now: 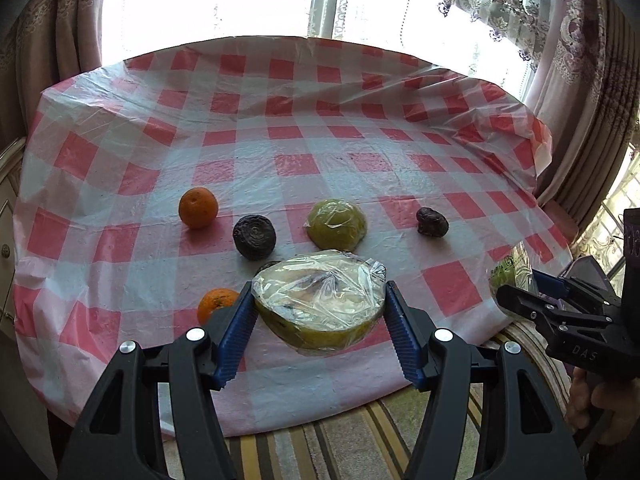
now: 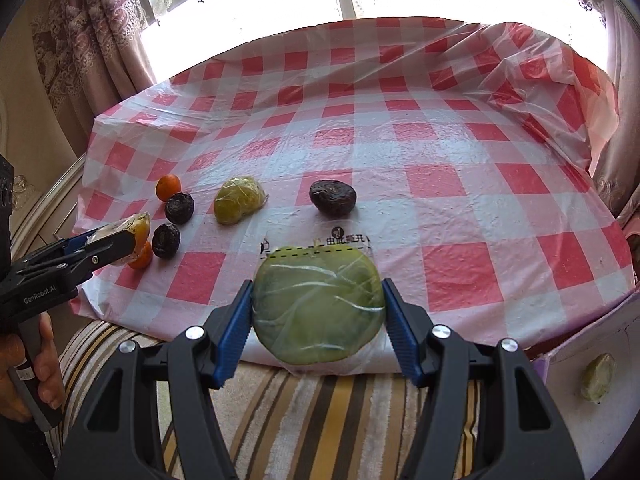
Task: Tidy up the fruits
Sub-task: 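Lift both held items and carry them toward the white box, then lower both items into the box and open both grippers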
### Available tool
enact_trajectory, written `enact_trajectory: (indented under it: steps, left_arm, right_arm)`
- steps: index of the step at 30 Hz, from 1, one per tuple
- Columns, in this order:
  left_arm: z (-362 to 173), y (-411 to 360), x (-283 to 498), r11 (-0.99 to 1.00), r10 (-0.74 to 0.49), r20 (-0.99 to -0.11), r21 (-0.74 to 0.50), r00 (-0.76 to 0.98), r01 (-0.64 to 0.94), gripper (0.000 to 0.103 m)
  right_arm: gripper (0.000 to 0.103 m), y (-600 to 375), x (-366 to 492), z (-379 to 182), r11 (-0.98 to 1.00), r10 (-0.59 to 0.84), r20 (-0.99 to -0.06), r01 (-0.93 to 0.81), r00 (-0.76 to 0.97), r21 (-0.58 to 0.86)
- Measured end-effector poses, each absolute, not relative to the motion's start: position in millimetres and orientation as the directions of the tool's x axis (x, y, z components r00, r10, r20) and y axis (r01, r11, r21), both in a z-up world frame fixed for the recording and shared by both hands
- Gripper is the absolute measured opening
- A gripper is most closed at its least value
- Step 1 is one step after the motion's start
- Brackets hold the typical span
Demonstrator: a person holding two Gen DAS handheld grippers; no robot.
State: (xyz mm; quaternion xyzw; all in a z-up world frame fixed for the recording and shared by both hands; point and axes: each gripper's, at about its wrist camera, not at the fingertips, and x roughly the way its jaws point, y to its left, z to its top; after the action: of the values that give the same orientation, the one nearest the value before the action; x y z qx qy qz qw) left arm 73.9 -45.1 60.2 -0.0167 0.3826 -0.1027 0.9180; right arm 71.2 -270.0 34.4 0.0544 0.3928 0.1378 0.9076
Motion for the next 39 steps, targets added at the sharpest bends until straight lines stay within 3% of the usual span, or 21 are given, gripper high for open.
enact_trajectory:
  steps: [20, 32, 39]
  left_arm:
    - [70.1, -232.5, 66.6, 0.839, -0.379, -0.704, 0.012, 0.601, 0.543, 0.06]
    - [48.7, -355.7, 37.5, 0.594, -0.512, -0.711, 0.112, 0.482, 0.797, 0.06]
    - [12.2, -412.0, 18.7, 0.39, -0.467, -0.762, 0.278, 0.449, 0.878, 0.06]
  right_arm:
    - [0.062, -432.7, 35.6, 29.1, 0.963, 0.118, -0.704, 0.092, 0.7, 0.253]
    - [0.062, -529.3, 20.5, 17.8, 0.908, -0.037, -0.719, 0.323, 0.694, 0.265]
    - [0.062, -575.5, 15.5, -4.6, 0.844, -0.113, -0.752, 0.462, 0.65, 0.273]
